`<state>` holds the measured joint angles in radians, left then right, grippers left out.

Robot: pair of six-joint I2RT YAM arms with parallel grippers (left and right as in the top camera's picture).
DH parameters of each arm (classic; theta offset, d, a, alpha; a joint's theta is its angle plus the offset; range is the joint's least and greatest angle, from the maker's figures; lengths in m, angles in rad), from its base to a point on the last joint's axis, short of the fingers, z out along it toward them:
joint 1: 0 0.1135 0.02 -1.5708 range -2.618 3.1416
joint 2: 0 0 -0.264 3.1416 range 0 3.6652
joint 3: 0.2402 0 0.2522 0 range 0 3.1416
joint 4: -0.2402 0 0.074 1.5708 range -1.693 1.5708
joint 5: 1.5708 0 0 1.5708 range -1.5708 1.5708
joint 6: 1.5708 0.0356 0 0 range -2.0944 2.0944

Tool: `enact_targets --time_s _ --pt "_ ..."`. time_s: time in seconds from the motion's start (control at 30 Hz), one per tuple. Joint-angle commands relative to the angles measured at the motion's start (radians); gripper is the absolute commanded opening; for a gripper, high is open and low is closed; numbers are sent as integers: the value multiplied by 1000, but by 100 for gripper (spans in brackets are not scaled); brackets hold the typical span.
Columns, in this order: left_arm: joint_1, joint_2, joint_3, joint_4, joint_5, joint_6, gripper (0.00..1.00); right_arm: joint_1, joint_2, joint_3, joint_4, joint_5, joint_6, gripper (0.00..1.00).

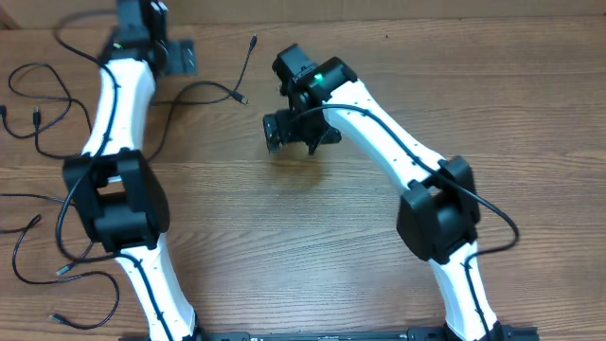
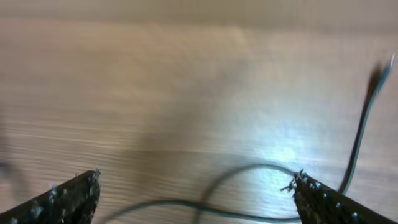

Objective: Untangle cables

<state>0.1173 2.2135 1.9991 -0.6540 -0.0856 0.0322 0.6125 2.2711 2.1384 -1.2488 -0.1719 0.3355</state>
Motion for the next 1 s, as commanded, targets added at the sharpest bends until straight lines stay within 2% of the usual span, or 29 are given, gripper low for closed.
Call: enact_targets --time_s 0.0,0.13,0.27,0.37,0.43,0.5,0.57,0.77,0.83,0.87,0.97 --pt "15 -112 149 -70 -76 40 100 10 -213 7 29 69 -24 100" --pt "-8 -185 259 -177 -50 43 100 7 -354 8 6 224 -25 100" --pt "-44 -298 296 -281 81 43 100 8 -513 8 -88 386 -30 100" --pt "-71 -402 296 -346 124 43 100 10 -636 8 -224 507 -17 100" --pt "-84 -504 296 -445 103 54 100 10 -744 8 -380 603 70 100" --pt "-84 -581 296 -516 101 80 100 10 -832 3 -445 632 136 100" --pt "-84 -708 290 -581 76 120 100 42 -990 -50 -406 613 135 100" --pt "-84 -1017 153 -568 64 115 100 134 -1325 -309 -291 652 136 100" --pt "-84 -1119 61 -536 59 115 100 135 -1415 -424 -240 664 133 100" --pt "-84 -1247 -91 -473 60 112 100 135 -1501 -562 -174 697 124 100" --pt "-84 -1411 -349 -359 52 94 99 135 -1564 -719 -63 753 124 100"
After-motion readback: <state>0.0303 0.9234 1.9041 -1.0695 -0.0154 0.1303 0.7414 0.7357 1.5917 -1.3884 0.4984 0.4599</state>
